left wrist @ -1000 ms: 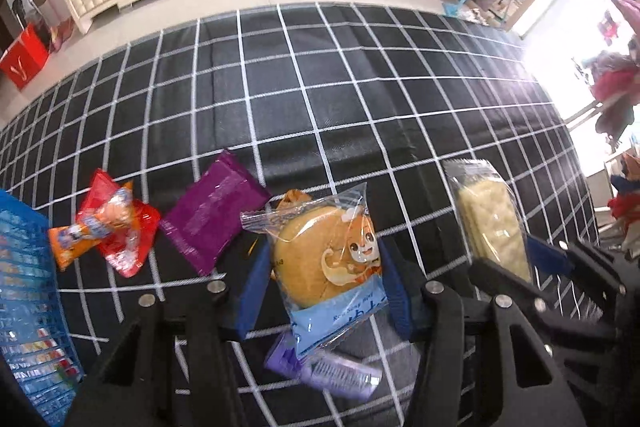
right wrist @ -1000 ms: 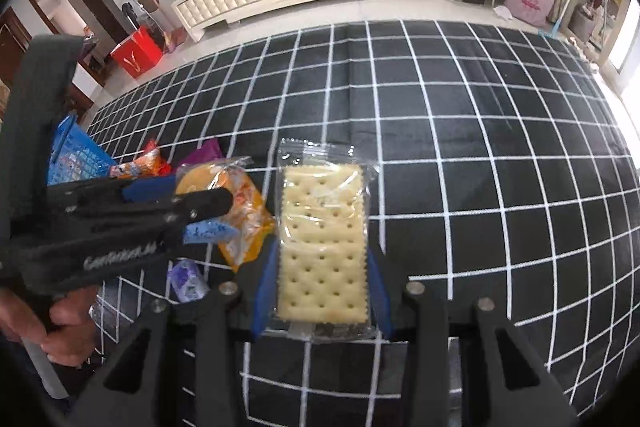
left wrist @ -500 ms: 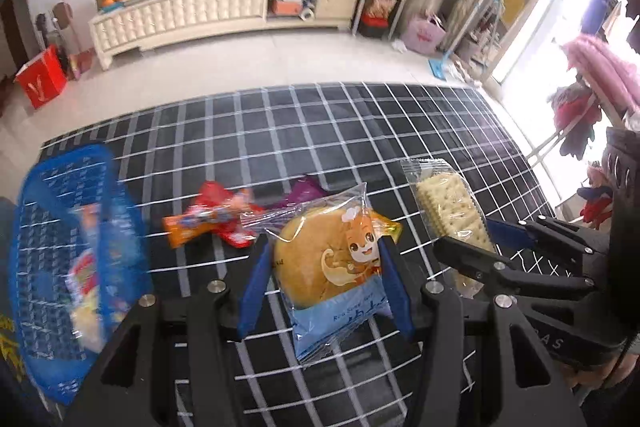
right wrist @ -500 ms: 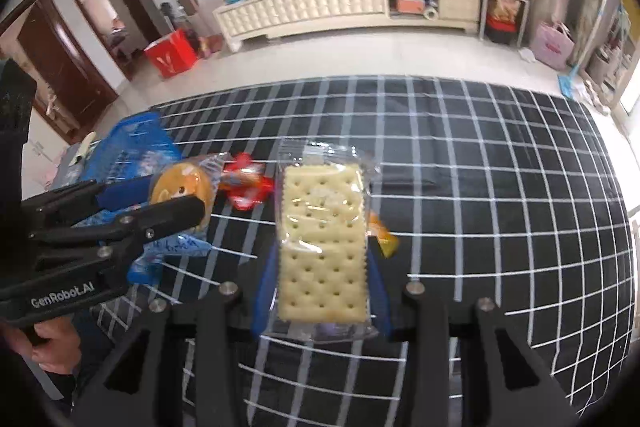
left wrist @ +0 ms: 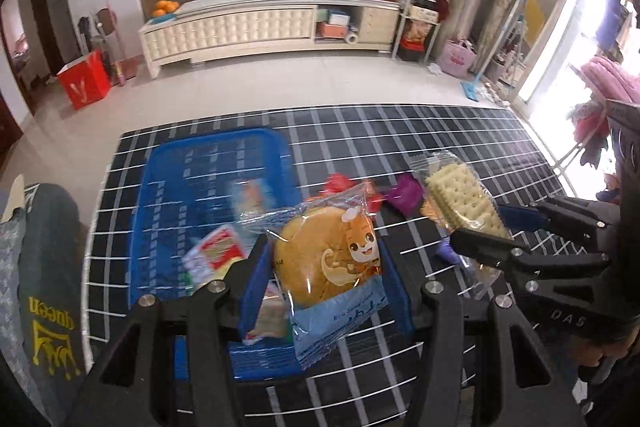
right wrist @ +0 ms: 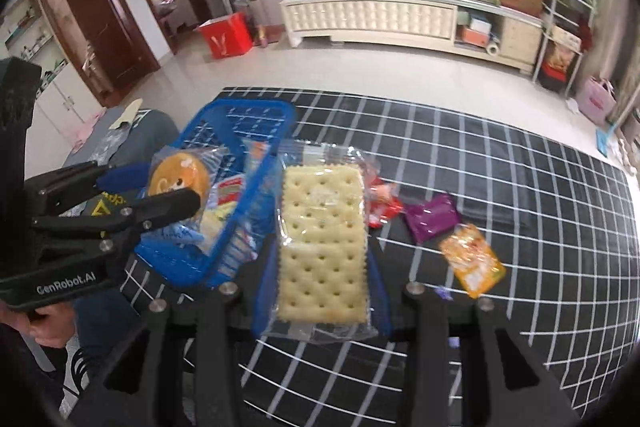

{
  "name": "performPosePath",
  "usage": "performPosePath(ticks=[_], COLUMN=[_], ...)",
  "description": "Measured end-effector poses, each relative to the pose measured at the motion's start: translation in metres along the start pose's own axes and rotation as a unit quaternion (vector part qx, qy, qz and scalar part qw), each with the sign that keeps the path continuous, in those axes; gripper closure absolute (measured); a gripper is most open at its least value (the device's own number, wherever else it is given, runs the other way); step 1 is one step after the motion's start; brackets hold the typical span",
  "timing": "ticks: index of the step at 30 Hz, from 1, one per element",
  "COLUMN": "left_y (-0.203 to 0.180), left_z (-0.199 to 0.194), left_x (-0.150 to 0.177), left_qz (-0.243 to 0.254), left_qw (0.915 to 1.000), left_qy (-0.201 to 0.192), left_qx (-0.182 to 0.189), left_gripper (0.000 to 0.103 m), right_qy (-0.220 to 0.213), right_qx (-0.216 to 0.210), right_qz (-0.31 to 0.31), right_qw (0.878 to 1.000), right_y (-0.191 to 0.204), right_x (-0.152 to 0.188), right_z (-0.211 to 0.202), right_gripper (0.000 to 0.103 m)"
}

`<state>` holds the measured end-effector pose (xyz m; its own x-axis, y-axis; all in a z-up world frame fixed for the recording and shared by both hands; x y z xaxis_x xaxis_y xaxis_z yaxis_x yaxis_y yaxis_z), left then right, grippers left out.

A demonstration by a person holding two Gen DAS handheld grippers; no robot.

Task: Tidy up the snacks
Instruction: 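Carry both bags over the blue basket and open both grippers to drop them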

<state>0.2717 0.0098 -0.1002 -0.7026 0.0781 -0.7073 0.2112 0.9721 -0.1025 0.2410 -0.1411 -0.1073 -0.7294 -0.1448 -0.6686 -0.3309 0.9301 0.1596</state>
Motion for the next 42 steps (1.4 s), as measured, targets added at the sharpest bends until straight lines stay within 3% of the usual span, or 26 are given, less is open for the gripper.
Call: performPosePath(ticks=[6, 13, 24, 28, 42], left_y=[0.049, 0.092, 0.126, 0.129, 0.155], left_z=[-0.007, 0.019, 0.071, 0.065, 0.014], left_x=[0.005, 0.004, -0.025, -0.030, -0.013], left_qz=[-0.013, -0.007, 0.005, 0.016, -0.031], left_qw=[0.9997, 0.9991, 0.9981, 0.9974, 0.9967], left_qy=[0.002, 0.021, 0.020, 0.010, -0.006], left_qx=[-0.022, -0.037, -0.059, -0.069, -0.075], left_gripper=[0.053, 0.053, 0.048, 0.041, 0.041], right_qy=[0.014, 0.027, 0.049, 0.047, 0.029], right_qx=[-0.015, -0.020, -0.012, -0.009, -0.019], right_qz=[-0.020, -0.039, -0.038, -0.044, -0.067], right_qw=[1.000, 0.999, 0.998, 0.998, 0.997], right_y=[0.037, 0.062, 0.060, 0.061, 0.091], right_x=[-0.009, -0.019, -0.022, -0.021, -0.040], right_z=[0.031, 0.064, 0.092, 0.088, 0.074], right_gripper=[0.057, 0.057, 0.057, 0.057, 0.057])
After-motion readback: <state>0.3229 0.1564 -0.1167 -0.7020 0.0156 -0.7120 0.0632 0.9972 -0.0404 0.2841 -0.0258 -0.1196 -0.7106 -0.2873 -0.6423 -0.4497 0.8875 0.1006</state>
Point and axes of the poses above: each gripper's, at about its wrist camera, not at the fingertips, and z roughly the way its jaws point, y to its left, x to its underside, the point moved 6 cm from there along z, roughly the way its jaws point, and after that the axes turned 8 degrees about -y, right-handed, at the moved point
